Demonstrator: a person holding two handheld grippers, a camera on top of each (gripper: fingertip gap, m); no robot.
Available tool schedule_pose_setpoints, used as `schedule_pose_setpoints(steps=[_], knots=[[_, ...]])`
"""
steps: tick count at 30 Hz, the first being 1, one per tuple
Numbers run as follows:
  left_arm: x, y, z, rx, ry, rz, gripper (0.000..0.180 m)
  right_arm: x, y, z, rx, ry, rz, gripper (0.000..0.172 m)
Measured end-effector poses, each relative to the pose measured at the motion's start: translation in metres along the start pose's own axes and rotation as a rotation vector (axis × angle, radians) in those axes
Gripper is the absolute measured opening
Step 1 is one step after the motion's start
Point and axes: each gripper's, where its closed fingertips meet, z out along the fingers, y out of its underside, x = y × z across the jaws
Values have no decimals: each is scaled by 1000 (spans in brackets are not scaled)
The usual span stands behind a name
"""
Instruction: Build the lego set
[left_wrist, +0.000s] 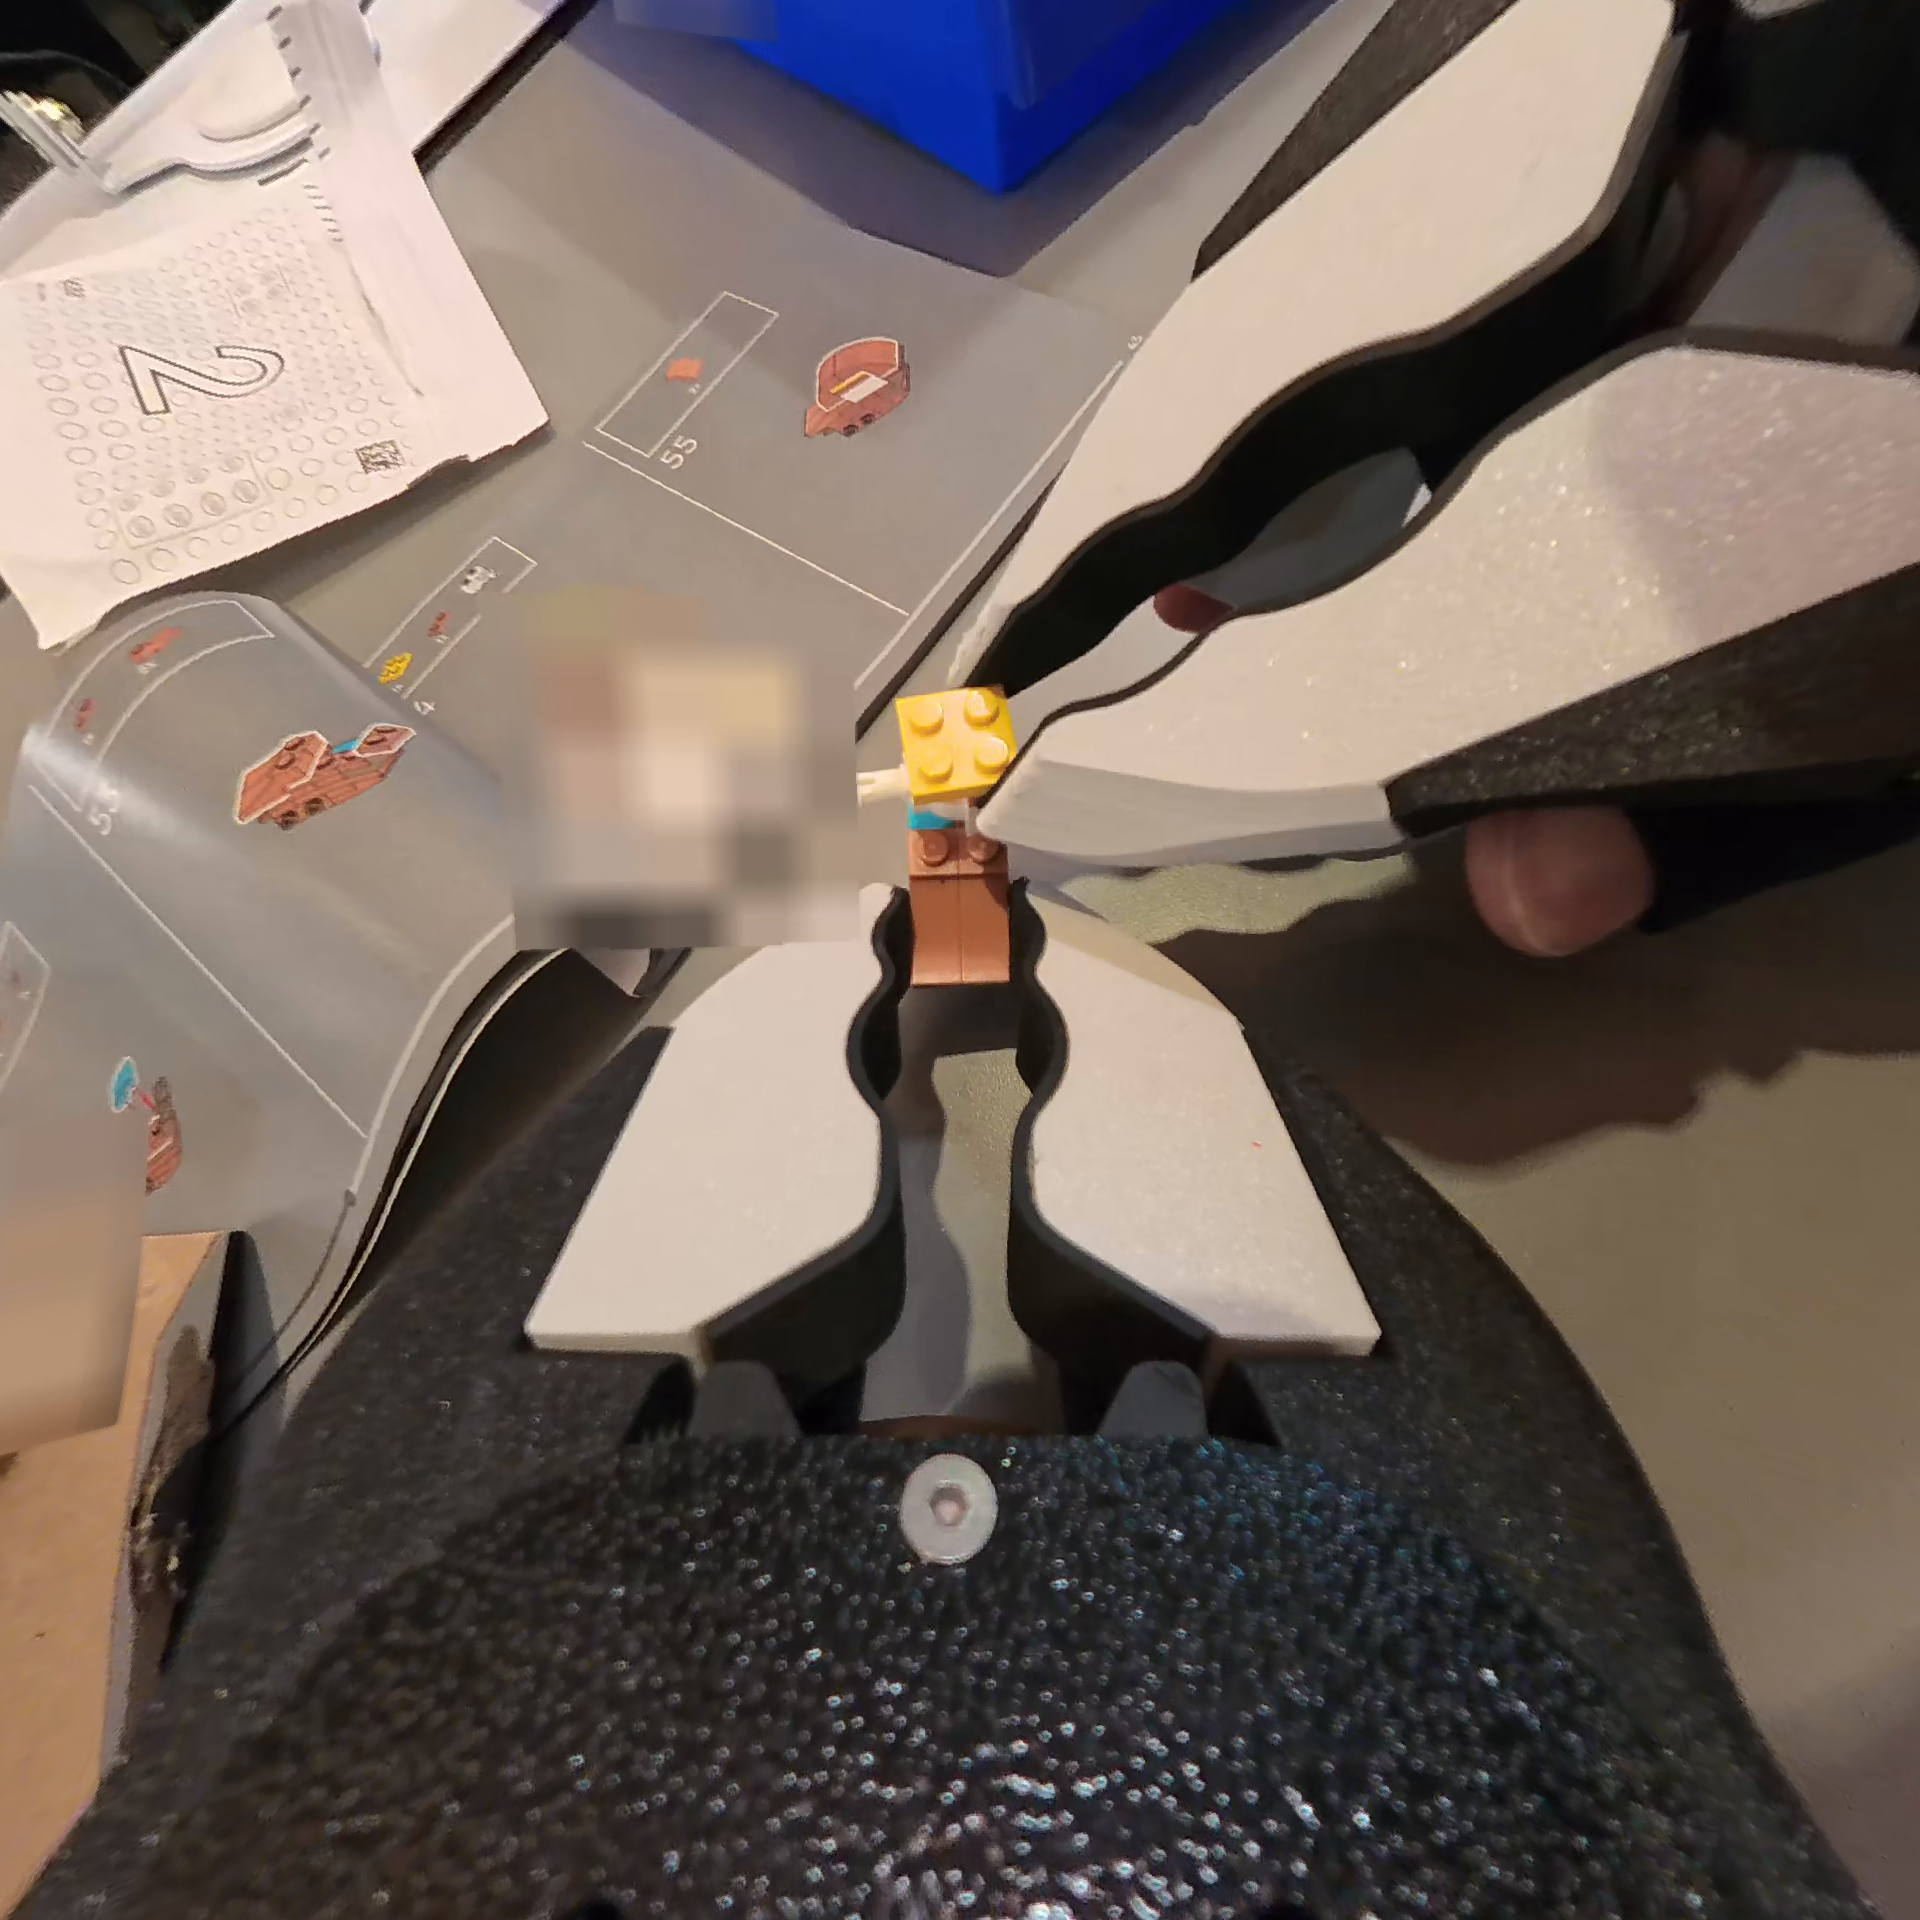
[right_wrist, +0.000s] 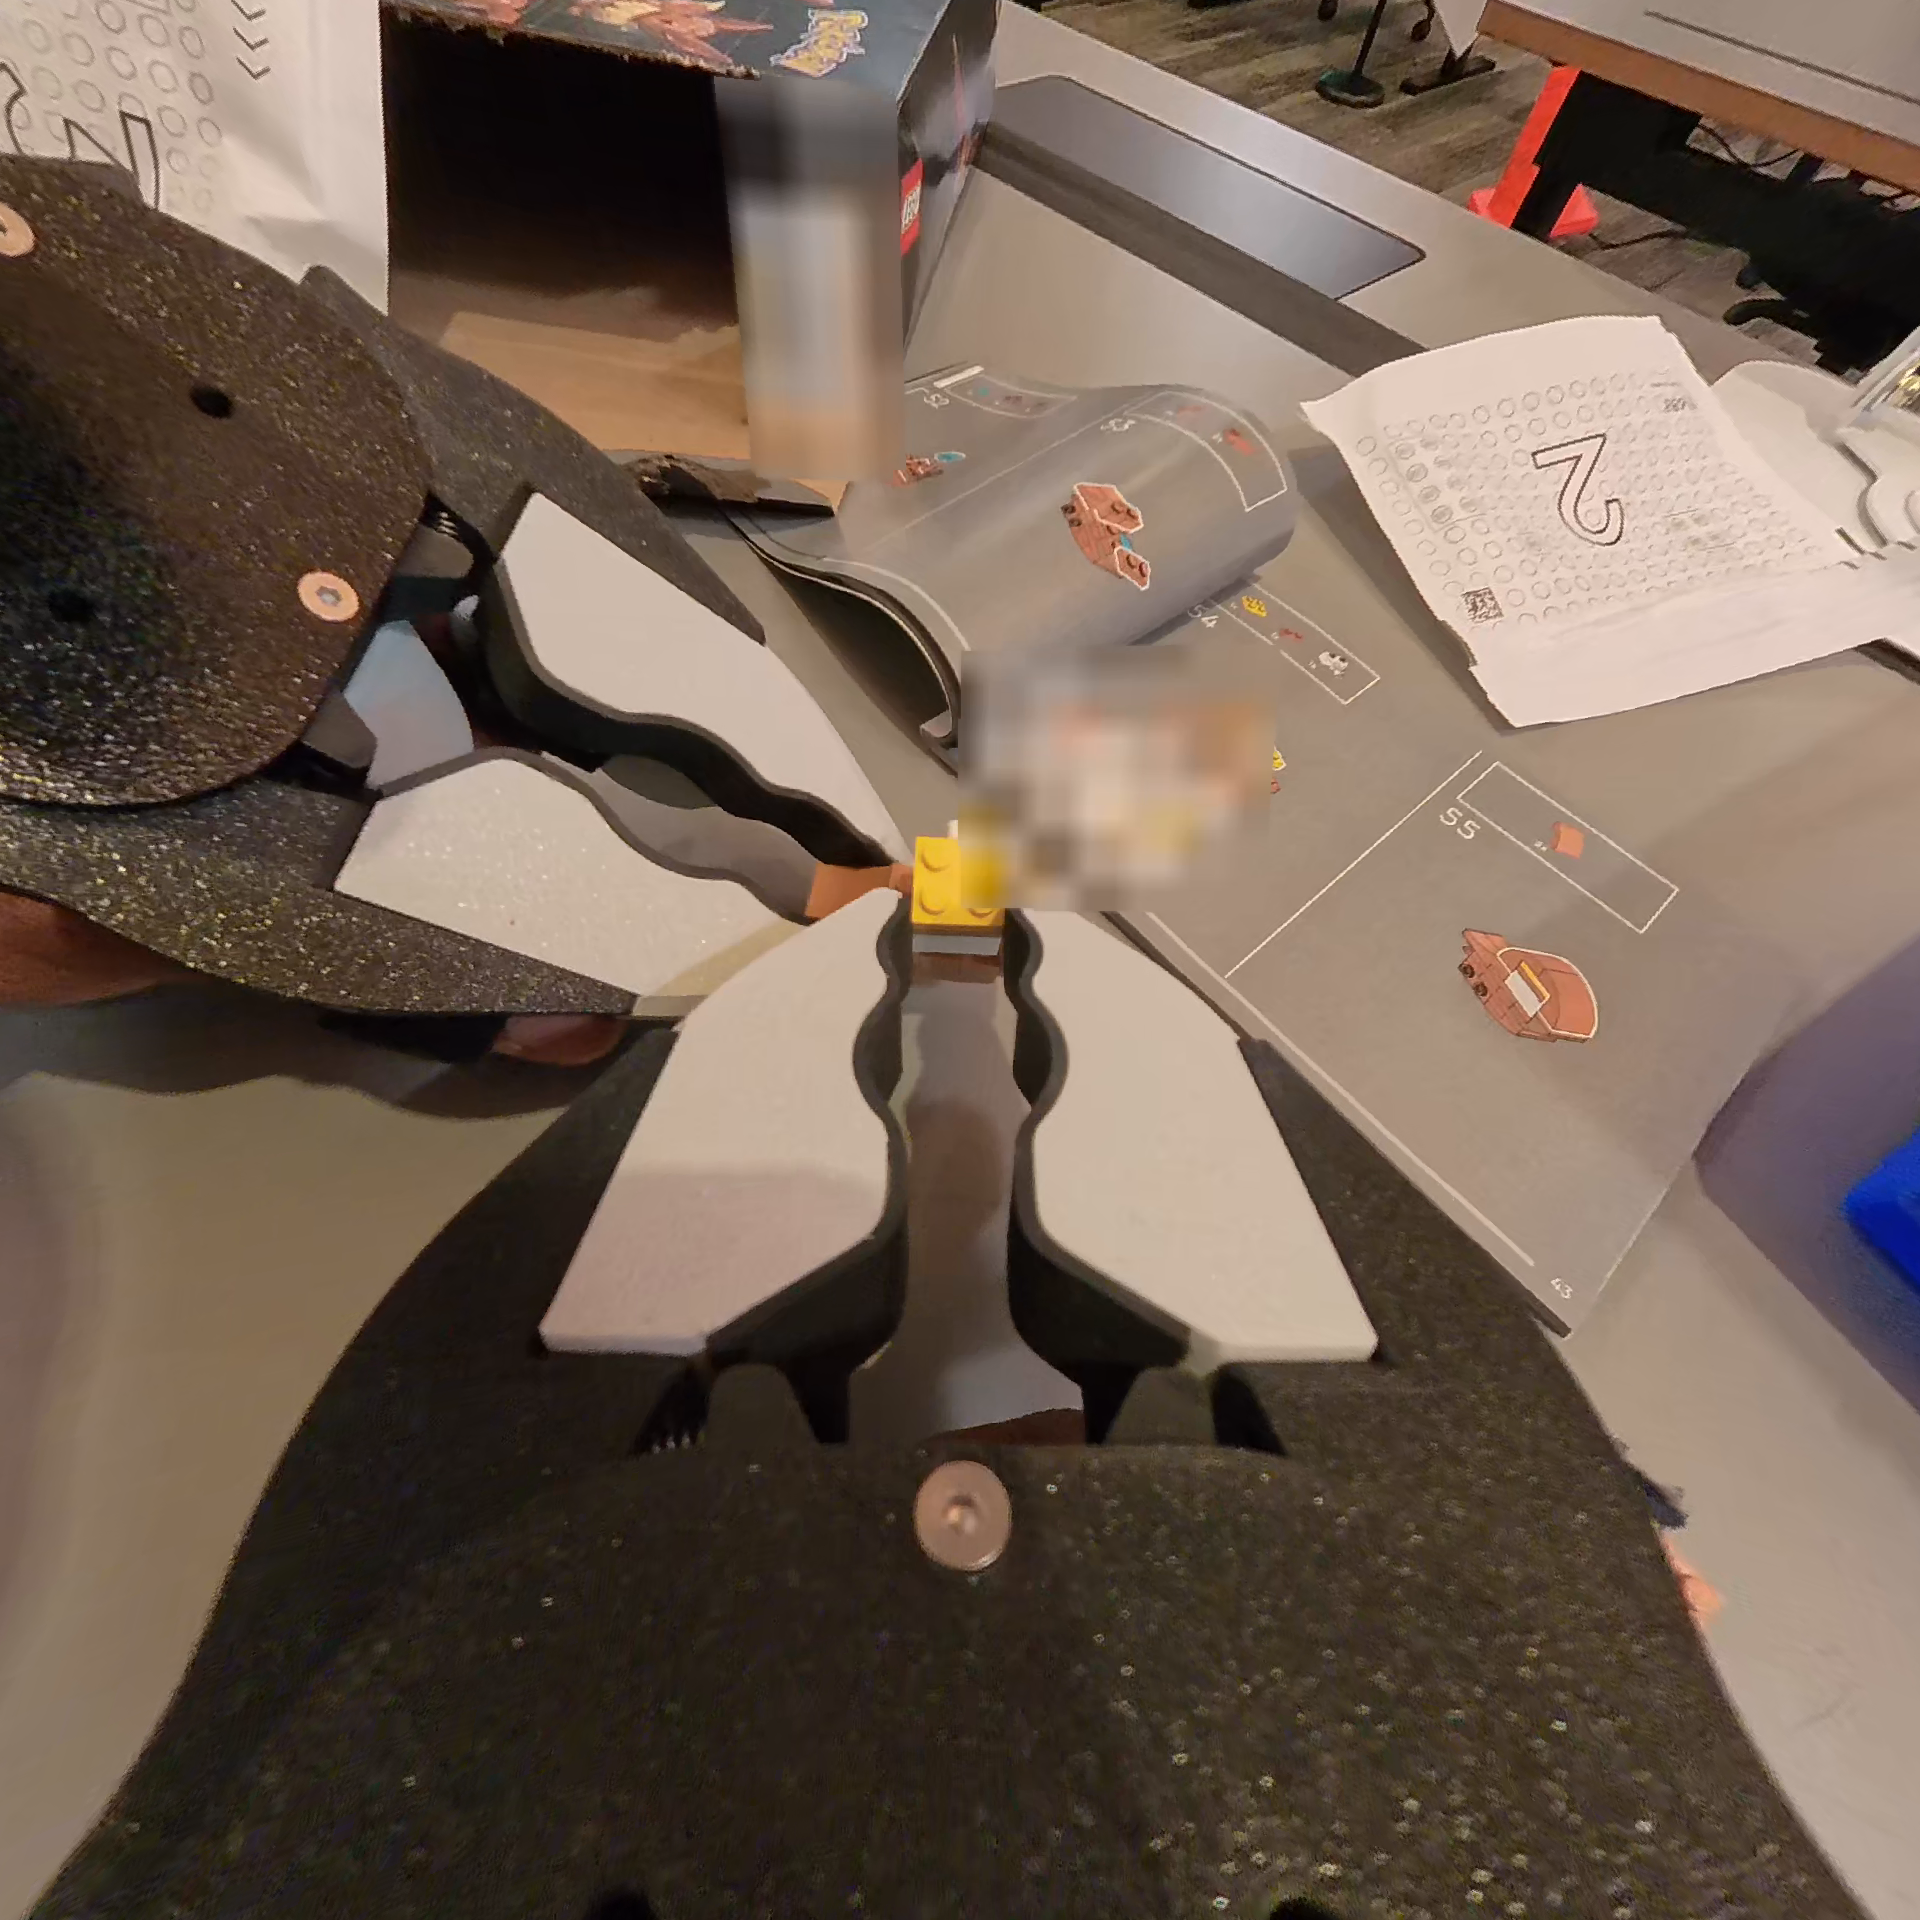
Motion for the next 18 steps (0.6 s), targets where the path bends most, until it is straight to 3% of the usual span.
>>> schedule_pose_setpoints(steps=[18], knots=[[-14, -3, -3, -14, -196, 171, 17, 2, -3, 3, -3, 24, 70, 16]])
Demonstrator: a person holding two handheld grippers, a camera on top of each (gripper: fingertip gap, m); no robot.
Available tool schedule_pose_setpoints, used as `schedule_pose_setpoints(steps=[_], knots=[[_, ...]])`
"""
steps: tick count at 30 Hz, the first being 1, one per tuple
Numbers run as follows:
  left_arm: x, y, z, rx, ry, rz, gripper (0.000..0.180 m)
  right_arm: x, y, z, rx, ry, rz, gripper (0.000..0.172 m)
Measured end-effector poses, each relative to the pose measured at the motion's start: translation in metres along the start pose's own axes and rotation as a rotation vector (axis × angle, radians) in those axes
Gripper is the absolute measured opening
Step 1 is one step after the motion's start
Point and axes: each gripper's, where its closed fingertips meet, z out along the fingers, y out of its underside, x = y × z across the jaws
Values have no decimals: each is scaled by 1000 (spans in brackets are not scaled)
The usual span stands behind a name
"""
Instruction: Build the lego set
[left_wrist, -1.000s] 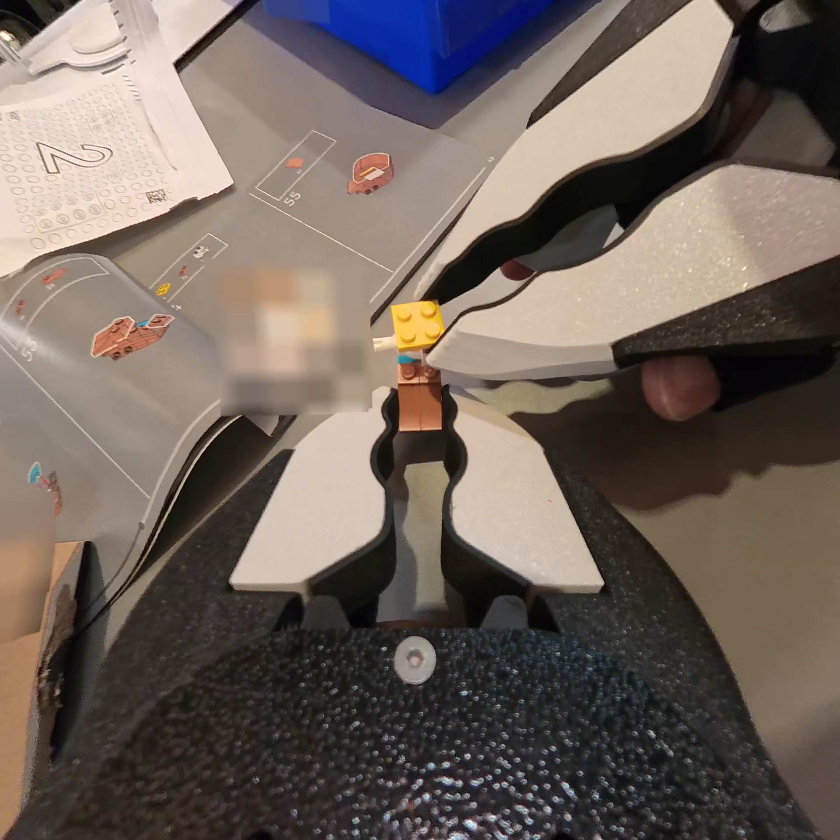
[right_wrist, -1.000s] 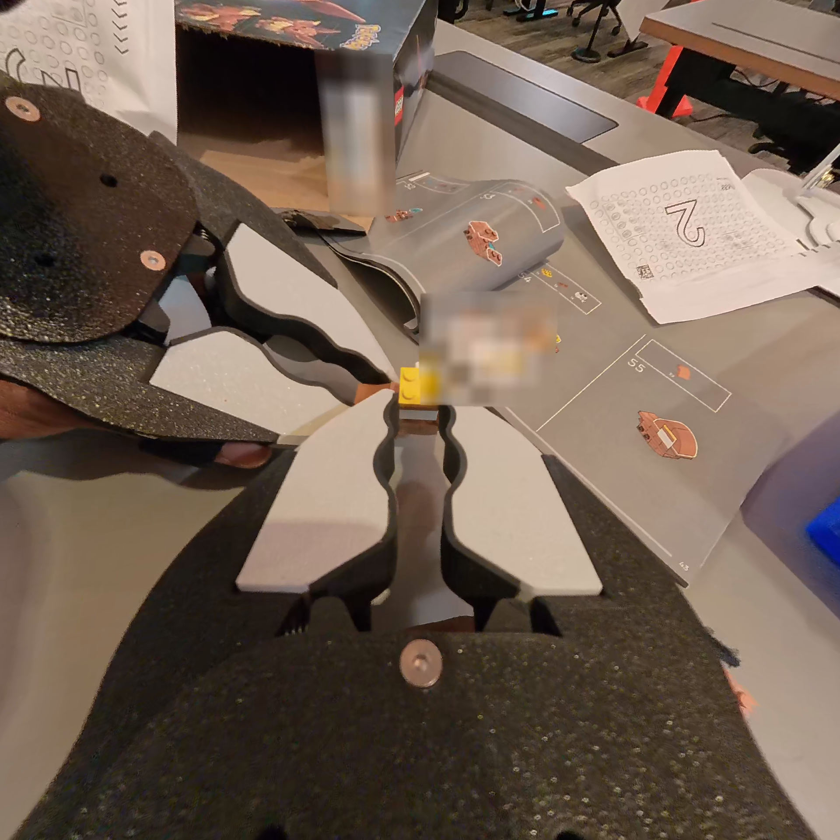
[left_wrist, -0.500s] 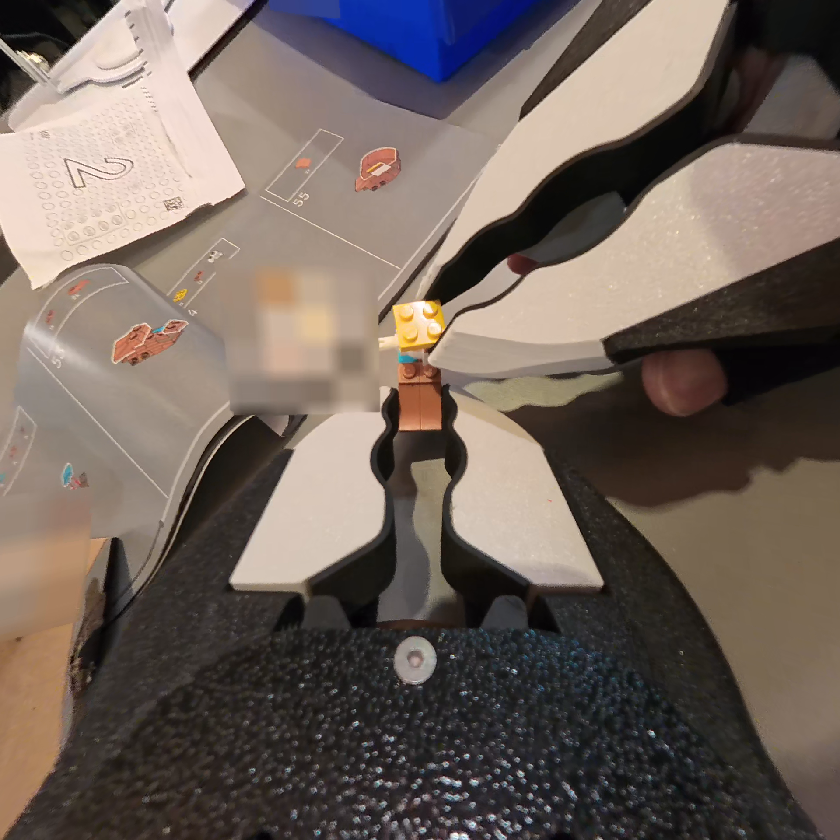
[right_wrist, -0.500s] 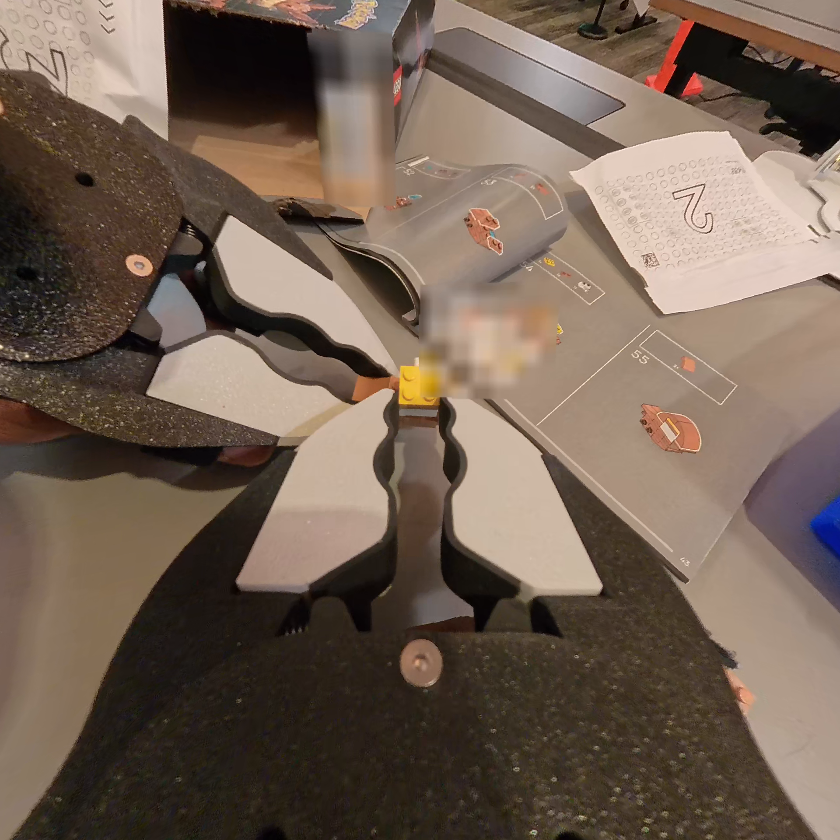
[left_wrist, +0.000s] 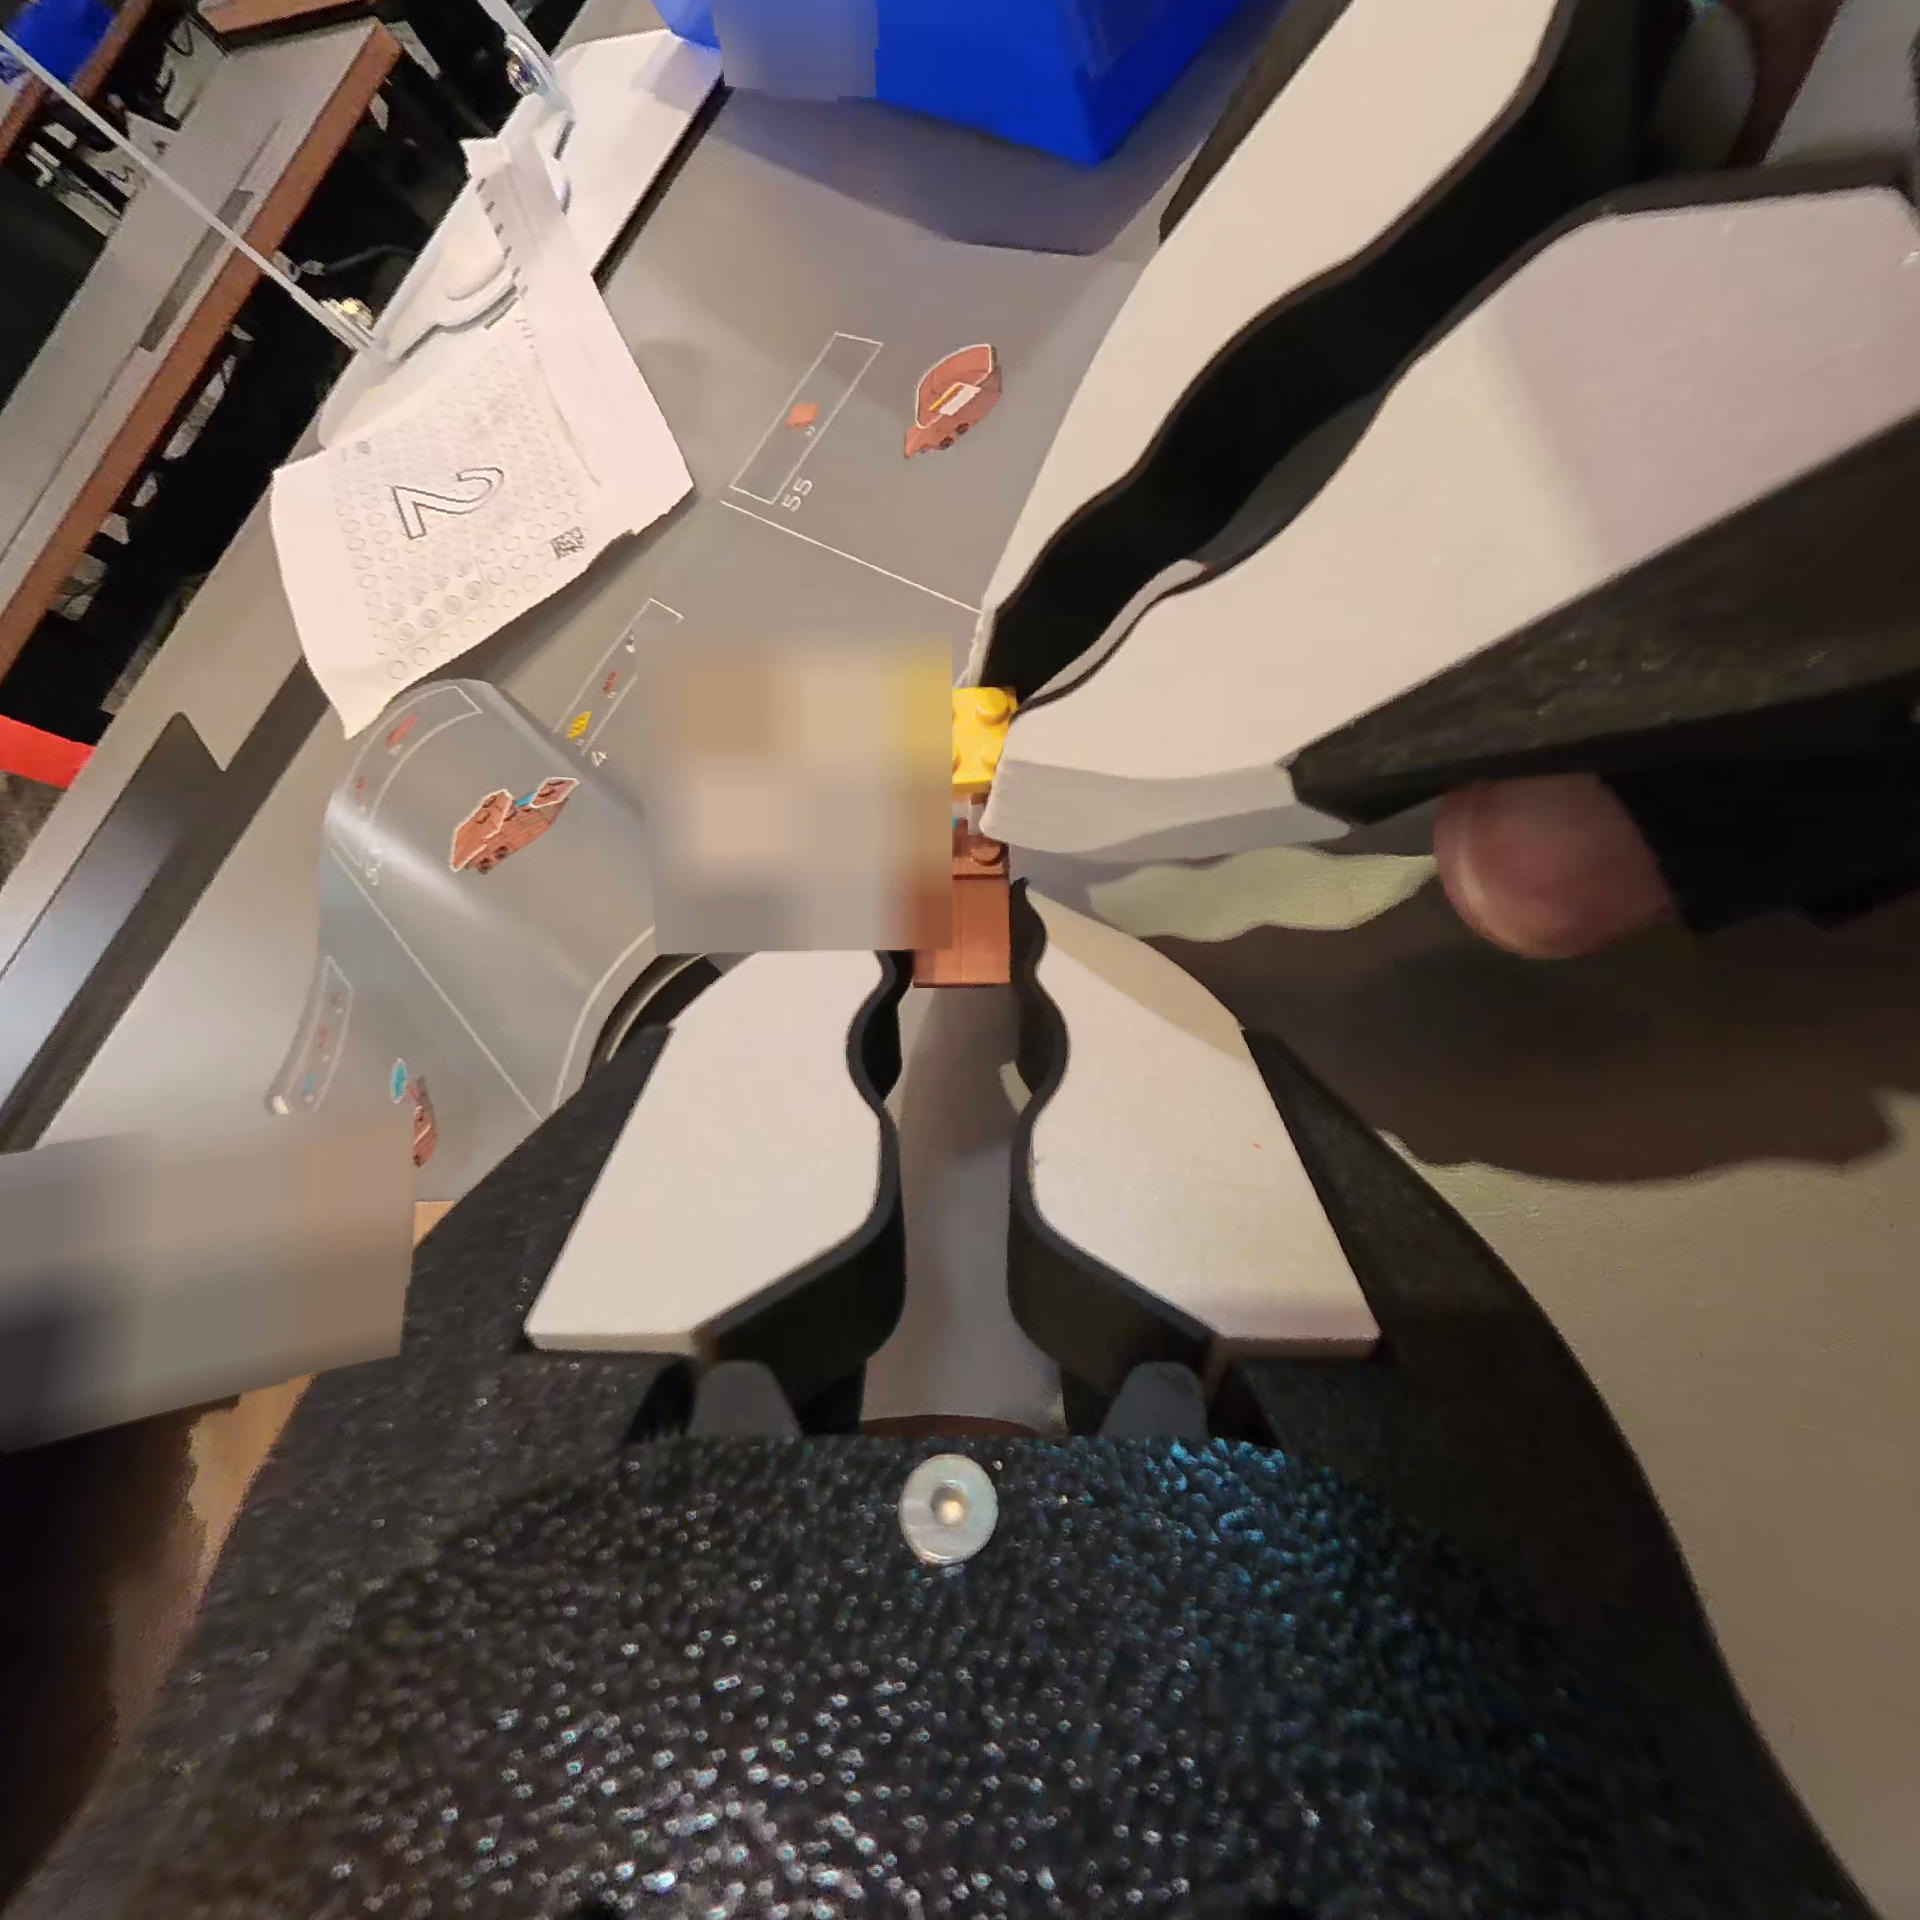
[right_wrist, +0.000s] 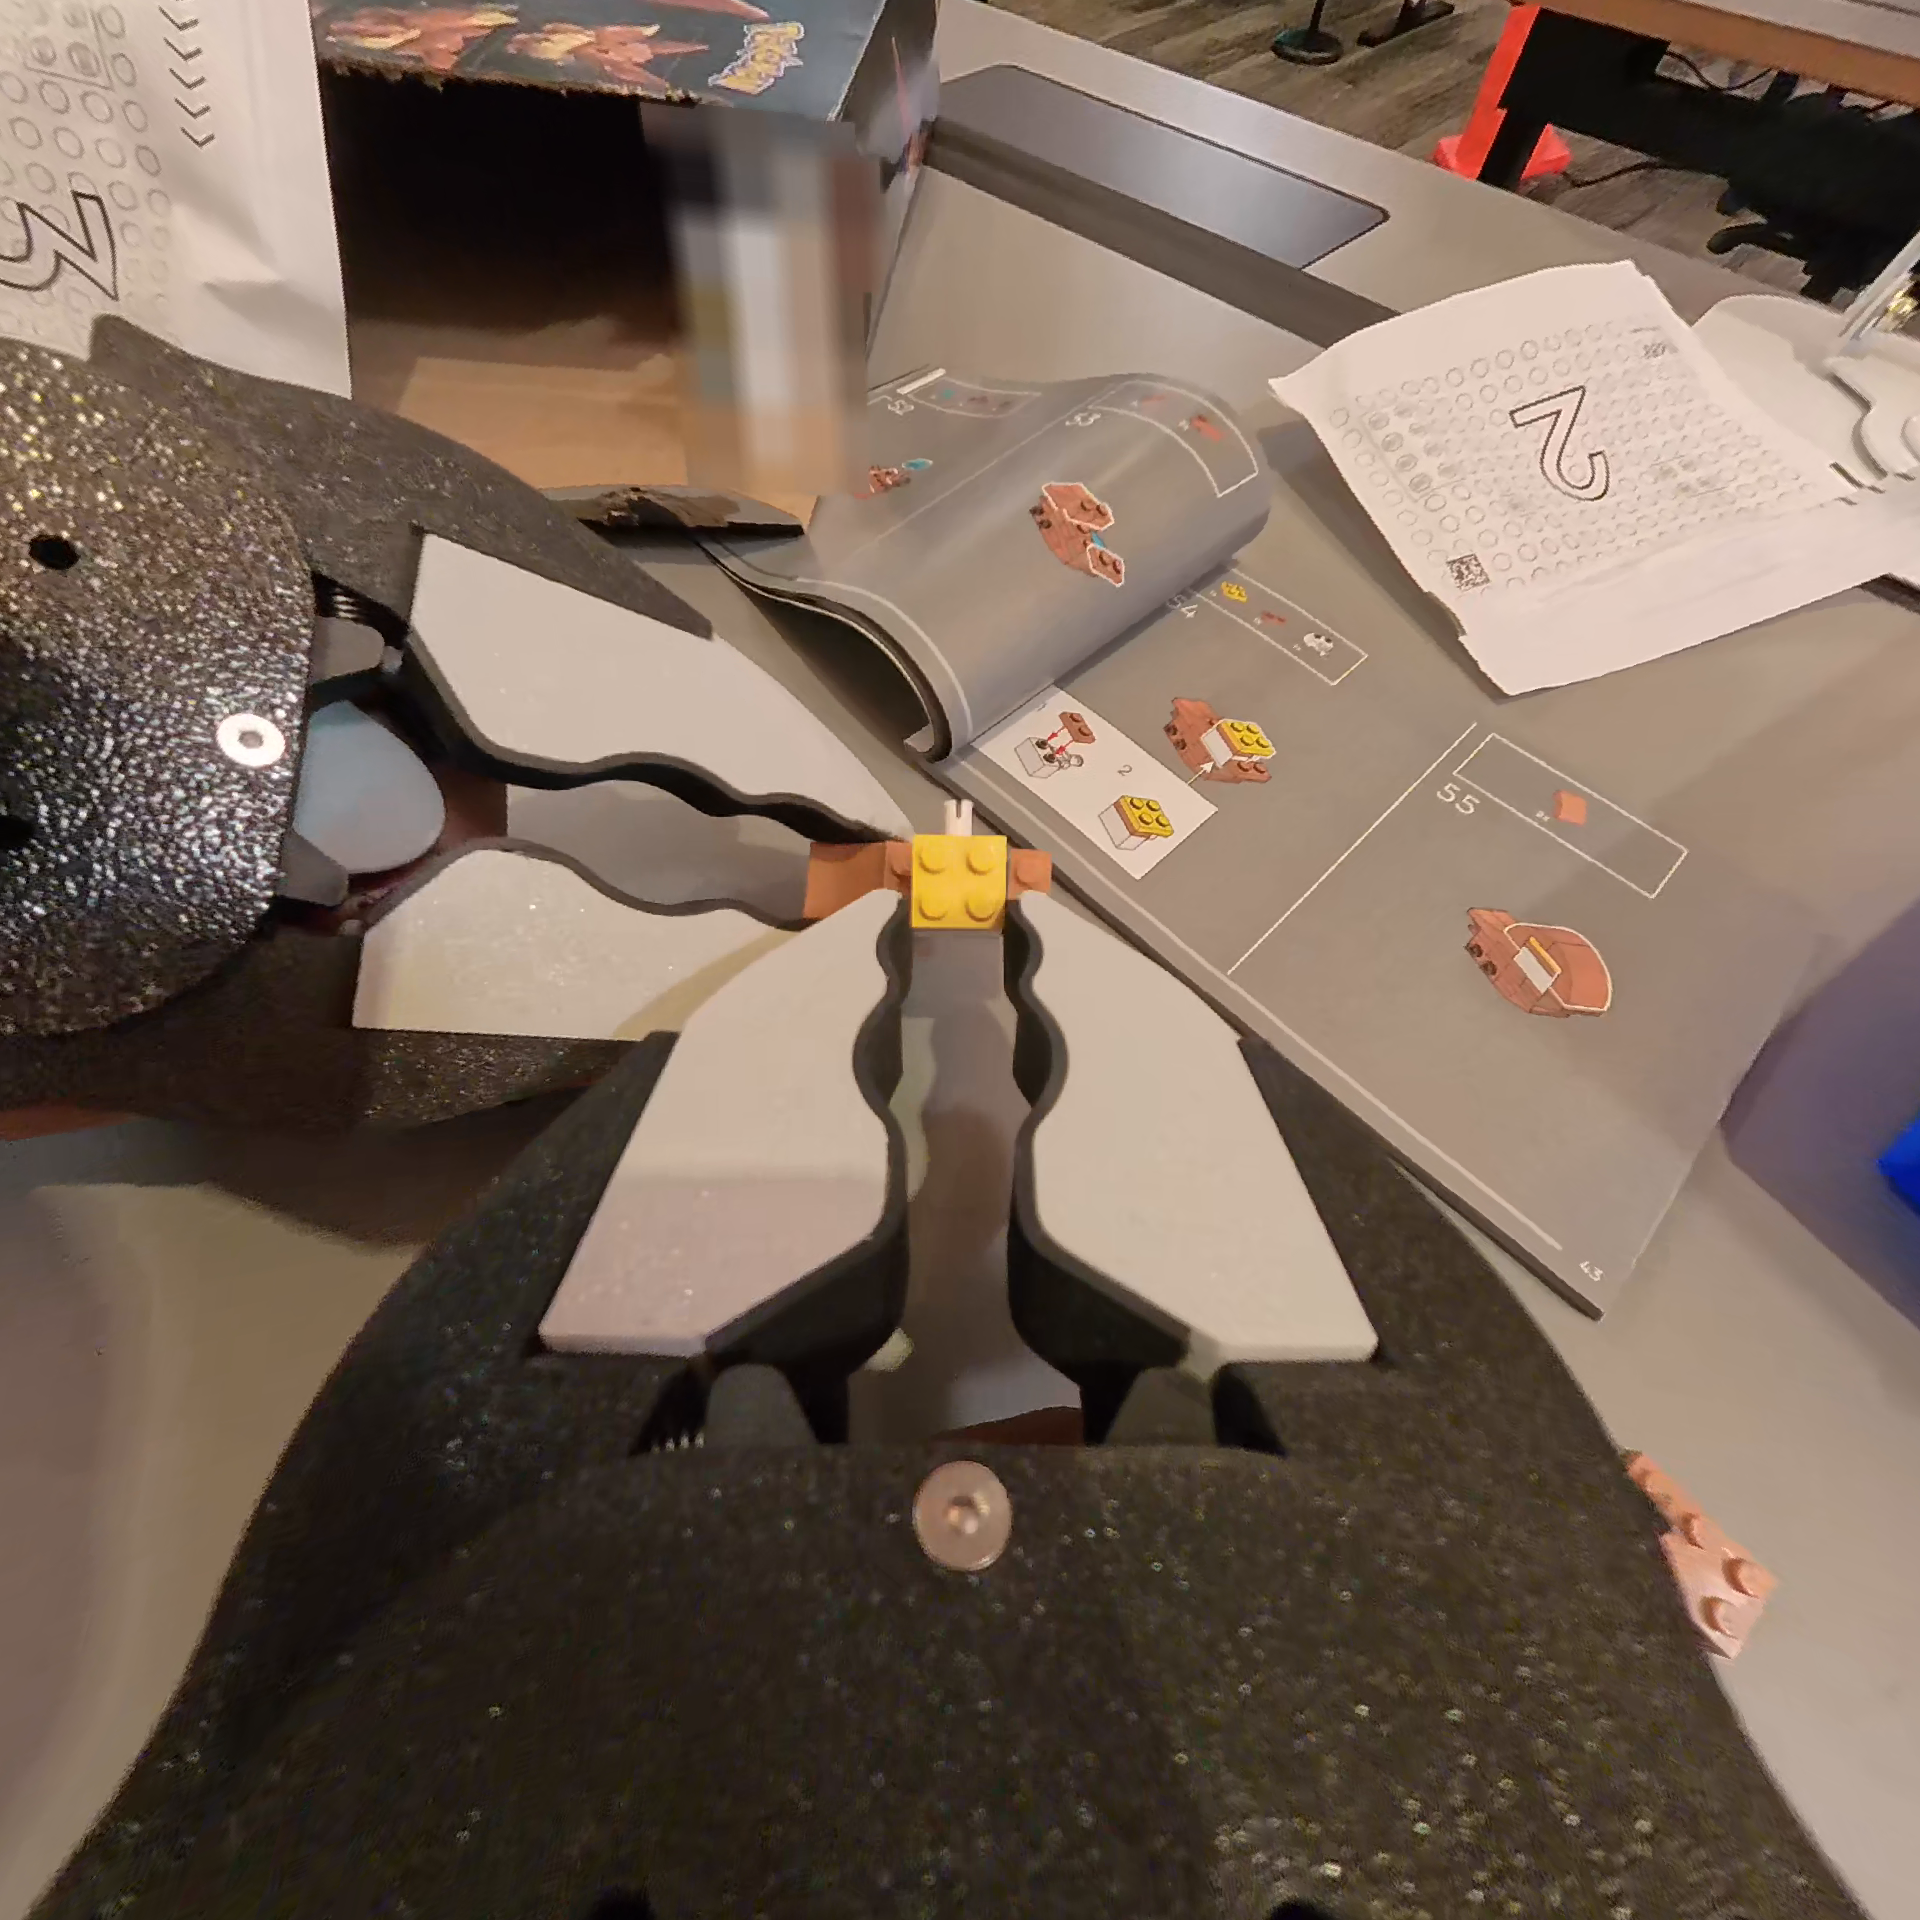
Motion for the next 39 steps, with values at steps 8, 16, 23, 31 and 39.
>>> schedule_pose_setpoints(steps=[8, 16, 23, 31, 39], knots=[[-3, -1, -1, 6, -21, -3, 17, 0, -3, 1, 22, 31, 13, 16], [-5, -5, -3, 35, -18, -37, 17, 3, -4, 2, 29, 81, -13, 16], [-5, -3, -1, 30, -14, -44, 17, 2, -2, 4, 11, 68, 4, 16], [1, 9, 4, -24, 81, -112, 17, -2, 5, 10, -50, 19, 13, 16], [3, 14, 3, -44, 154, -181, 17, -2, 9, 15, -93, 16, 1, 16]])
